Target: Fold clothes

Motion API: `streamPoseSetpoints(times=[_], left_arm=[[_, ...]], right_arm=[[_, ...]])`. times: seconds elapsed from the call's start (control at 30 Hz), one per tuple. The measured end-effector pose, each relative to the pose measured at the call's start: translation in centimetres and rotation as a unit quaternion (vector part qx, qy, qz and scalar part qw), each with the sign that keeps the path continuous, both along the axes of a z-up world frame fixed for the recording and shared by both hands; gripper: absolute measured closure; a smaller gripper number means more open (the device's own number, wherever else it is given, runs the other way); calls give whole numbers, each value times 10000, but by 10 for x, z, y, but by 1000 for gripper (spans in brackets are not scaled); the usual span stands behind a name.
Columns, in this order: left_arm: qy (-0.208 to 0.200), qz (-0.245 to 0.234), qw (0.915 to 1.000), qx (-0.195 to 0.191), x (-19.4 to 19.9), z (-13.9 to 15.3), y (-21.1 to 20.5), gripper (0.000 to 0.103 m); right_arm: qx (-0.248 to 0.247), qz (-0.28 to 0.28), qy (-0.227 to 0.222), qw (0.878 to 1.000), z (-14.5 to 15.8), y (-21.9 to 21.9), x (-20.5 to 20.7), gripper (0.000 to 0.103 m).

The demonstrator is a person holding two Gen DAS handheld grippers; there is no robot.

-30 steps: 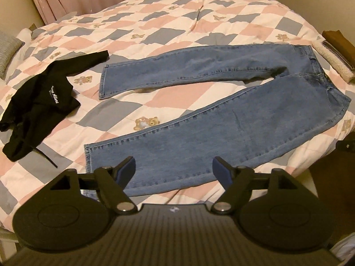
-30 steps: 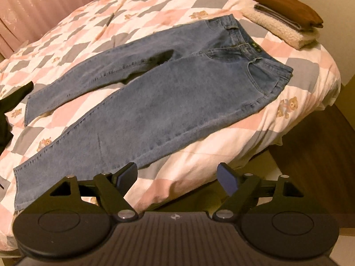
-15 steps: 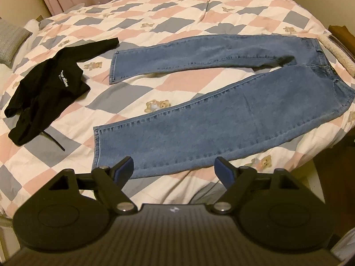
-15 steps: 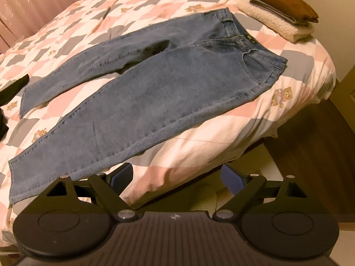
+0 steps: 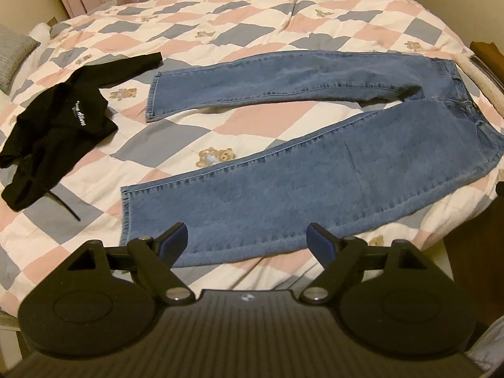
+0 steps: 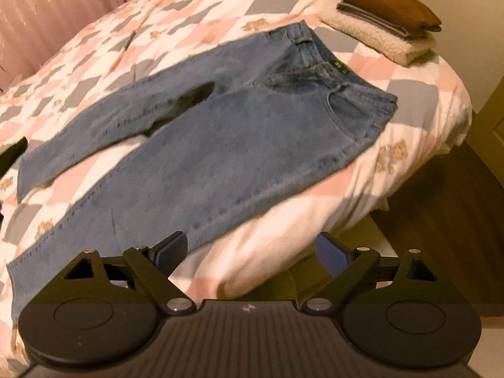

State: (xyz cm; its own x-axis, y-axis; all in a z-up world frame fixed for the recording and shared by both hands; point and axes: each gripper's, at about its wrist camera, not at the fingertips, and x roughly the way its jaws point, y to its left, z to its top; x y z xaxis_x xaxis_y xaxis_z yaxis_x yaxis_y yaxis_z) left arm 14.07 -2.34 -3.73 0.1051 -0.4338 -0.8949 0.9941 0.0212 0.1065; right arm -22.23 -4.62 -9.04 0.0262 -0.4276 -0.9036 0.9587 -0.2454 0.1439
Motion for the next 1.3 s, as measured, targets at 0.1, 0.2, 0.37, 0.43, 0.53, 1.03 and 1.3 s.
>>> streamPoseSetpoints(times=[0.1, 0.2, 0.37, 0.43, 0.53, 1.03, 1.3], left_arm=[[102, 1, 9999, -42, -8, -8, -20, 23], [110, -7, 9999, -106, -19, -19, -47, 23], [-140, -88, 9995, 255, -45, -54, -110, 23], [-144, -192, 9990, 380, -55, -68, -141, 23], [-92, -437, 9984, 360, -68, -86, -191, 23], [-1005, -2779, 9552, -159, -41, -184, -426, 37], [-943, -3431, 9327, 582, 4, -237, -478, 28]], right_arm=[[15, -29, -187, 9998, -11, -23, -22, 13], [134, 75, -354, 9993, -28, -55, -47, 13], [154, 324, -467, 9983, -59, -115, -88, 13], [7, 650, -329, 9973, -67, -146, -101, 13], [-45, 1378, -109, 9904, -79, -205, -117, 13], [-44, 5307, 209, 8473, -138, -490, -90, 35], [368, 5814, -13, 8128, -180, -544, -70, 16]])
